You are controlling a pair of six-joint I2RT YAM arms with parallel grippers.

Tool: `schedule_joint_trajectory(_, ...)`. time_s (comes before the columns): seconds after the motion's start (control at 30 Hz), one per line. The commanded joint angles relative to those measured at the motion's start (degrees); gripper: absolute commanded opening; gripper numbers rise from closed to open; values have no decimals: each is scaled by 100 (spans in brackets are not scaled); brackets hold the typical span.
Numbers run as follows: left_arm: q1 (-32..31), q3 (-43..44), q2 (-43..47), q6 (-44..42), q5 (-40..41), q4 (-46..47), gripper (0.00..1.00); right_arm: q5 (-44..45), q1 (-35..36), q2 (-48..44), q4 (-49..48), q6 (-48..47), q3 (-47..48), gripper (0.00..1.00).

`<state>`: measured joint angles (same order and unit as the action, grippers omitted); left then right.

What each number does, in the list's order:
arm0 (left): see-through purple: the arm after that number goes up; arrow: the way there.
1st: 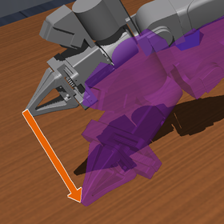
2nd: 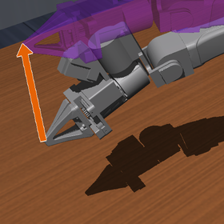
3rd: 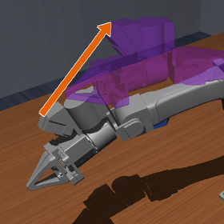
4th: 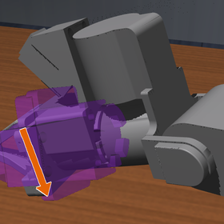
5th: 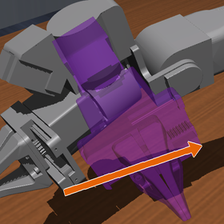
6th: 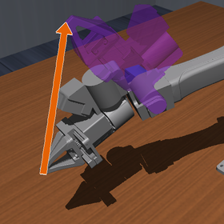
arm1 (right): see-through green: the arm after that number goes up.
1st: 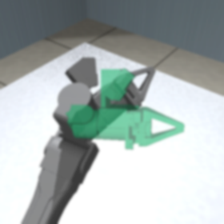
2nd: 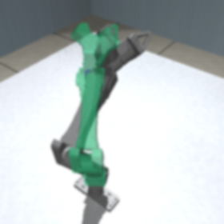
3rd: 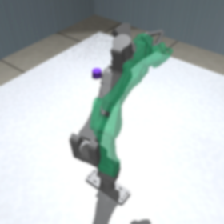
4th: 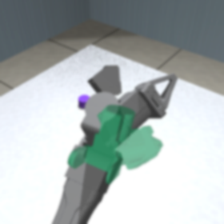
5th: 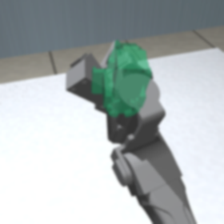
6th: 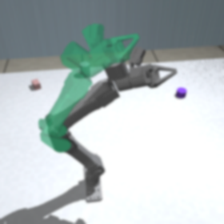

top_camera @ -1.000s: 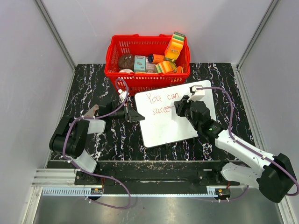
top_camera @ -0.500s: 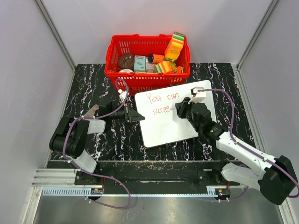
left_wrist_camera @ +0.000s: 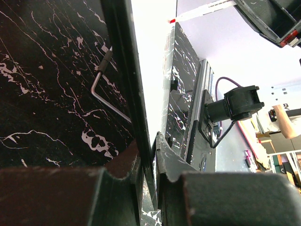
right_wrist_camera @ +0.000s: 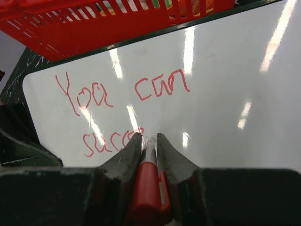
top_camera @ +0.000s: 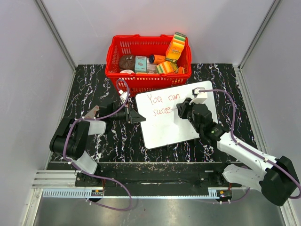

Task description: Write a sentence on the whiteboard

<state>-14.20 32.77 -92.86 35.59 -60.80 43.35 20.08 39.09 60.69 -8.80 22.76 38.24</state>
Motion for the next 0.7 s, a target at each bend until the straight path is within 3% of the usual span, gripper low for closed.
schedule_joint_trajectory(0.0,-101,62,-30,-492,33,279,0,277,-68,49,-79,-70,140,0)
schedule_joint_trajectory(0.67,-101,71,-30,-492,24,270,0,278,-235,75,-87,-18,368,0)
